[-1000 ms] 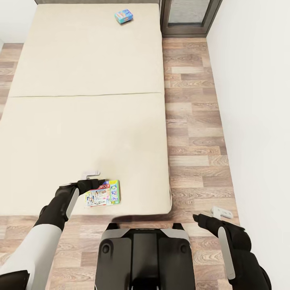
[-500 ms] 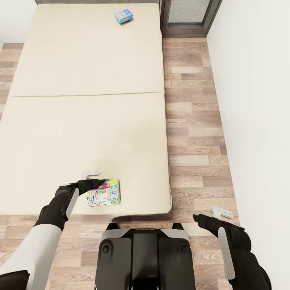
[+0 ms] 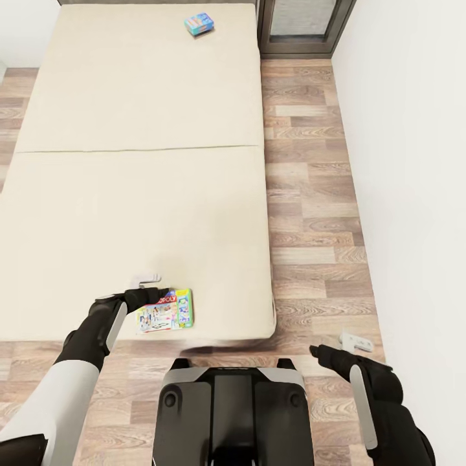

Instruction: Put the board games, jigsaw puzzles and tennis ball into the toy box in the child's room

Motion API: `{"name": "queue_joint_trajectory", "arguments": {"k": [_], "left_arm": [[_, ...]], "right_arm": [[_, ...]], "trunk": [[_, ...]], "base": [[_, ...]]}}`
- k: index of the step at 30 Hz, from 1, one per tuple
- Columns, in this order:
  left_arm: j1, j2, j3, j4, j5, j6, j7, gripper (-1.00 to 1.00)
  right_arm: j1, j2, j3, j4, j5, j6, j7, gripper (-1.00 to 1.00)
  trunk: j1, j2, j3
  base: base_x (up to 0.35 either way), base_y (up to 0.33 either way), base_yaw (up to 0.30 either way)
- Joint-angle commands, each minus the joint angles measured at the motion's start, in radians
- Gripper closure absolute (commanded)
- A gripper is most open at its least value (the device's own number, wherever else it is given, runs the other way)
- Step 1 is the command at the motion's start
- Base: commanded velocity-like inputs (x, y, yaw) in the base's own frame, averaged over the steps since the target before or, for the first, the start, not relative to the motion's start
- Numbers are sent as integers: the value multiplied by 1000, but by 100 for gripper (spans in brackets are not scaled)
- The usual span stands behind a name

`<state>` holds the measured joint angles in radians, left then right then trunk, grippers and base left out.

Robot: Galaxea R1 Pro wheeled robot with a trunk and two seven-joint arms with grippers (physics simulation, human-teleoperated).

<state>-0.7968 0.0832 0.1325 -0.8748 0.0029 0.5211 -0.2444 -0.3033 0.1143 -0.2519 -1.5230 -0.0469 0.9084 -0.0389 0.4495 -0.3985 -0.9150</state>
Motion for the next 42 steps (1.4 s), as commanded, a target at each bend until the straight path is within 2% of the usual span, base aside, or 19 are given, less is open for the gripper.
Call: {"name": "queue_joint_trajectory", "arguments": {"k": [1,42], "left_arm": [[0,0,3,-1,0,6,-5,-100],[0,0,3,-1,0,7,-7,-100]], "right_arm": [[0,1,-1,3,-5,4,-4,-100],[0,2,-1,13,-5,4,-4,-100]], "trunk": [[1,-2,-1],[1,-2,-1]], "base": [[-22,0,0],[-33,0,0]]}}
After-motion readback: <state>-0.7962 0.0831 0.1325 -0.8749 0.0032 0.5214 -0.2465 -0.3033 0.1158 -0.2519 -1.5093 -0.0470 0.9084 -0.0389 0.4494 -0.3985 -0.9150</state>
